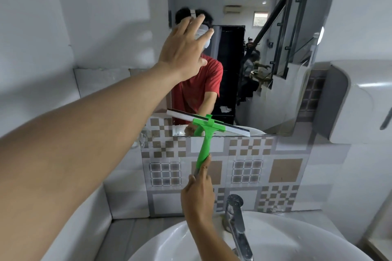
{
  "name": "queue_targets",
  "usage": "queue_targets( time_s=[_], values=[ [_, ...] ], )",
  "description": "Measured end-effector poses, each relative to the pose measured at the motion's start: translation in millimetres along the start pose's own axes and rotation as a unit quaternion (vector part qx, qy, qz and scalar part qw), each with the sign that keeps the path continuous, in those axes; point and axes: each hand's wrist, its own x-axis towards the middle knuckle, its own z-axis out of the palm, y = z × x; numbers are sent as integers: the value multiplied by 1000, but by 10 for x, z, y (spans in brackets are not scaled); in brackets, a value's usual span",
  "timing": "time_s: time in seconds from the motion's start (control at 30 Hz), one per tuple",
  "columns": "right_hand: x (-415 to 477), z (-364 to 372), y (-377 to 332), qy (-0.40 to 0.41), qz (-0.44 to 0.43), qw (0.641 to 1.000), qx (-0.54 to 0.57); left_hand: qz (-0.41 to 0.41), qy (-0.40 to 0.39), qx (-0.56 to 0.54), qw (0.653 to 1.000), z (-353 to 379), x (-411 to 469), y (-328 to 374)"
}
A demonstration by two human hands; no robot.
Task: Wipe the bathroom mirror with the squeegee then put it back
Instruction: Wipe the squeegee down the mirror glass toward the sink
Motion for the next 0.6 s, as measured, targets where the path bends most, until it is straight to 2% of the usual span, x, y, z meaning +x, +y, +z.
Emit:
queue_targets(
  time_s=[0.13,0.23,0.43,0.6],
  values=[
    [-34,-154,182,-8,-12,993,-114,-13,-2,-17,1000,65,-68,43],
    [-66,-214,283,-15,-24,987,-156,-14,-2,-18,1000,47,-62,39],
    [-89,-295,321,-11,-19,982,-189,-13,-2,-24,1000,52,-73,45],
    [-156,-363,353,-40,4,982,-183,-14,3,-30,999,60,-69,40]
  ],
)
